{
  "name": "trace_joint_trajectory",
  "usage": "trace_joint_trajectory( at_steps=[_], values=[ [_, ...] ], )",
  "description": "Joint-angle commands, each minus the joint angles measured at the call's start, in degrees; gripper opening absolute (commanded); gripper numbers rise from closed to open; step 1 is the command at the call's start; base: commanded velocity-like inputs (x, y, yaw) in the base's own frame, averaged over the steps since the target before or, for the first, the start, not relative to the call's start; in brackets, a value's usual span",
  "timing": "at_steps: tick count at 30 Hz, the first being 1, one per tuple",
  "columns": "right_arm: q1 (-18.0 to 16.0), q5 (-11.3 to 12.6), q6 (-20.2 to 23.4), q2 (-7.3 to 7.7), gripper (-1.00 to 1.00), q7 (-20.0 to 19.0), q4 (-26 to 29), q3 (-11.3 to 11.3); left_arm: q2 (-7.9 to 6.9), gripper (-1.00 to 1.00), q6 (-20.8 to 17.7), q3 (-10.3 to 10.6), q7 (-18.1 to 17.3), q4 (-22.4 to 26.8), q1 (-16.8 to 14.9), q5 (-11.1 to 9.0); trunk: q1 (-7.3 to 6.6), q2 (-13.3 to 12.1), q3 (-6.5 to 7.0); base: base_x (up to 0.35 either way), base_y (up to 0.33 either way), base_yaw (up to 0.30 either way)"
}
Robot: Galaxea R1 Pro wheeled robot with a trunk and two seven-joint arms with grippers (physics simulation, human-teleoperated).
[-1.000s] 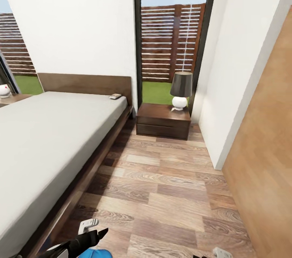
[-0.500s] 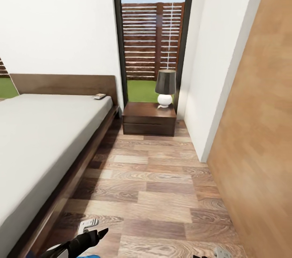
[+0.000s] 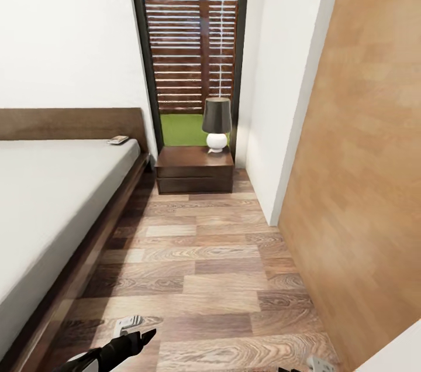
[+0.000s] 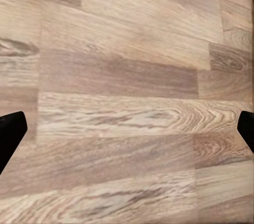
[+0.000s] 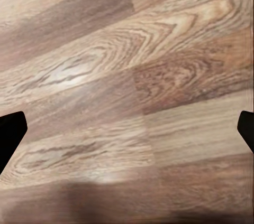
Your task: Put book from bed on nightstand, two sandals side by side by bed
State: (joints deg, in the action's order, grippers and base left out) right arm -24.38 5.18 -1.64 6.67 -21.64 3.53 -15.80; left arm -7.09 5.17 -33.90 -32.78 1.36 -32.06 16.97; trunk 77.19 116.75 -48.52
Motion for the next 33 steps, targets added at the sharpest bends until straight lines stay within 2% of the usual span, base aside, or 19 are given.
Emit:
trace_joint_trajectory(
  at_steps=[1, 14, 27, 33],
  values=[
    [-0.1, 0.5, -0.1, 0.01, 1.0, -0.2, -0.1, 0.1, -0.03, 1.0, 0.4, -0.4, -0.1, 0.0, 0.0, 0.6, -0.01, 0.0, -0.1, 0.0, 0.0, -0.241],
    [-0.1, 0.5, -0.1, 0.01, 1.0, -0.2, -0.3, 0.1, -0.03, 1.0, 0.4, -0.4, -0.1, 0.0, 0.0, 0.6, -0.01, 0.0, -0.66, 0.0, 0.0, -0.204],
    [-0.1, 0.4, 0.0, 0.01, 1.0, -0.4, -0.6, 0.1, -0.03, 1.0, 0.4, -0.4, -0.1, 0.0, 0.0, 0.6, -0.01, 0.0, -0.71, 0.006, 0.0, -0.016],
    [-0.1, 0.4, 0.0, -0.06, 1.0, -0.3, -0.6, 0.1, -0.03, 1.0, 0.4, -0.4, -0.1, 0.0, 0.0, 0.6, -0.01, 0.0, -0.71, 0.229, 0.0, 0.0]
  ],
)
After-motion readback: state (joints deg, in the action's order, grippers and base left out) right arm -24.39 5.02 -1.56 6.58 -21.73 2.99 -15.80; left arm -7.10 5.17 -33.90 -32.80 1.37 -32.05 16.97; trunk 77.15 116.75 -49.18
